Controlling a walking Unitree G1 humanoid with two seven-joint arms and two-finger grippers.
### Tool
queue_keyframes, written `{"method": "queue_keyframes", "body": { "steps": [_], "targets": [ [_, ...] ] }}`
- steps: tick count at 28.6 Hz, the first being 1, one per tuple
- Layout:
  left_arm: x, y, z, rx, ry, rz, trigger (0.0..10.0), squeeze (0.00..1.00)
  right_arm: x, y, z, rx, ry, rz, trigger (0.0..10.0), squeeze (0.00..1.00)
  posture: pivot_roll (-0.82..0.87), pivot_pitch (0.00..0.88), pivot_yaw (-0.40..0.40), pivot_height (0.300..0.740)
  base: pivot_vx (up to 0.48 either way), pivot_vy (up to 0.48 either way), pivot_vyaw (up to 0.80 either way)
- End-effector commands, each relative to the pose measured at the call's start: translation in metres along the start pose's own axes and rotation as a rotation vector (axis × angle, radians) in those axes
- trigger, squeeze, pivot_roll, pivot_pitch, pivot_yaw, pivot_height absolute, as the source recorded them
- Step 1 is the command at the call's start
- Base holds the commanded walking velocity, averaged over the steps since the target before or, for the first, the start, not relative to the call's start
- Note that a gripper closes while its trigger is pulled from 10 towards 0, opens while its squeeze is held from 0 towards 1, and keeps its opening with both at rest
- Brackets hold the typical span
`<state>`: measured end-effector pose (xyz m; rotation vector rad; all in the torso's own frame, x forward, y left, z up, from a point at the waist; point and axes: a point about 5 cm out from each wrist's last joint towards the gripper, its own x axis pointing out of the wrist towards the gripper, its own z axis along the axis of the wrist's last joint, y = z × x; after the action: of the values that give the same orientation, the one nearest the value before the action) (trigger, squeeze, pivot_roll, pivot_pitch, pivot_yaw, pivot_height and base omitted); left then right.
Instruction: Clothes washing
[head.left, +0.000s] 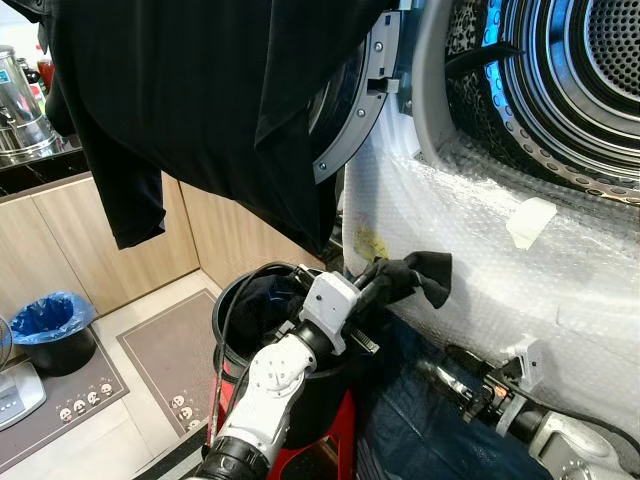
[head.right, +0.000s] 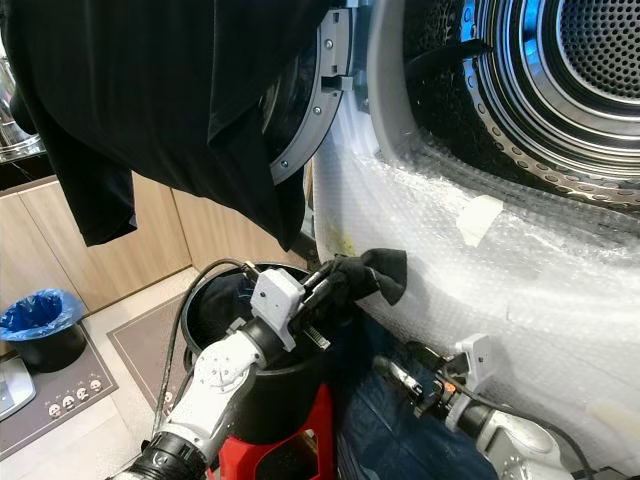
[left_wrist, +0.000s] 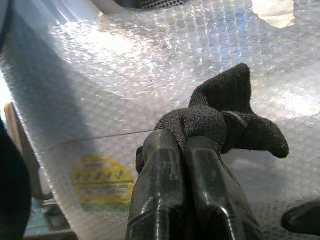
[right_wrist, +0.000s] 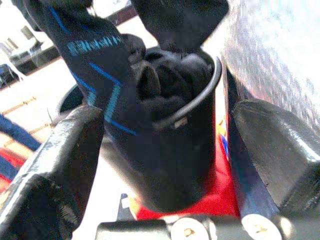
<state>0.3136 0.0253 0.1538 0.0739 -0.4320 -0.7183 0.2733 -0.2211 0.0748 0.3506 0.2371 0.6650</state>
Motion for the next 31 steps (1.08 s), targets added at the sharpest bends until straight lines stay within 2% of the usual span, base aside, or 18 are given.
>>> {"method": "queue_keyframes", "body": {
  "steps": [1, 5, 9, 14, 18, 26, 31],
  "targets": [
    [0.005, -0.001, 0.003, -0.004, -0.023, -0.006, 10.0, 0.0, -0.003, -0.001, 0.004, 0.006, -0.026, -0.018, 10.0, 0.0, -0.1, 0.0, 0.008, 0.74, 0.0, 0.0, 0.0],
    [0.006, -0.006, 0.004, -0.037, -0.042, -0.043, 10.0, 0.0, -0.002, 0.005, 0.003, 0.016, -0.027, 0.009, 10.0, 0.0, -0.09, 0.0, 0.007, 0.74, 0.0, 0.0, 0.0],
    [-0.004, -0.002, 0.005, -0.036, -0.062, -0.049, 10.0, 0.0, -0.008, -0.001, 0.007, 0.024, -0.047, -0.024, 10.0, 0.0, -0.09, 0.0, 0.01, 0.74, 0.0, 0.0, 0.0],
    [-0.028, 0.007, 0.005, -0.017, -0.072, -0.05, 10.0, 0.0, -0.026, -0.014, 0.013, -0.006, -0.015, -0.054, 10.0, 0.0, -0.09, 0.0, 0.004, 0.74, 0.0, 0.0, 0.0],
    [-0.036, 0.007, 0.008, -0.003, -0.086, -0.076, 10.0, 0.0, -0.032, -0.017, 0.018, -0.032, 0.02, -0.035, 10.0, 0.0, -0.08, 0.0, -0.003, 0.74, 0.0, 0.0, 0.0],
    [-0.042, -0.002, 0.008, 0.007, -0.074, -0.146, 10.0, 0.0, -0.03, -0.019, 0.031, -0.048, 0.007, -0.007, 10.0, 0.0, -0.07, 0.0, -0.014, 0.74, 0.0, 0.0, 0.0],
    [-0.046, -0.003, 0.007, 0.007, -0.063, -0.149, 10.0, 0.0, -0.031, -0.016, 0.035, -0.036, 0.002, 0.039, 10.0, 0.0, -0.07, 0.0, -0.015, 0.74, 0.0, 0.0, 0.0]
  ]
}}
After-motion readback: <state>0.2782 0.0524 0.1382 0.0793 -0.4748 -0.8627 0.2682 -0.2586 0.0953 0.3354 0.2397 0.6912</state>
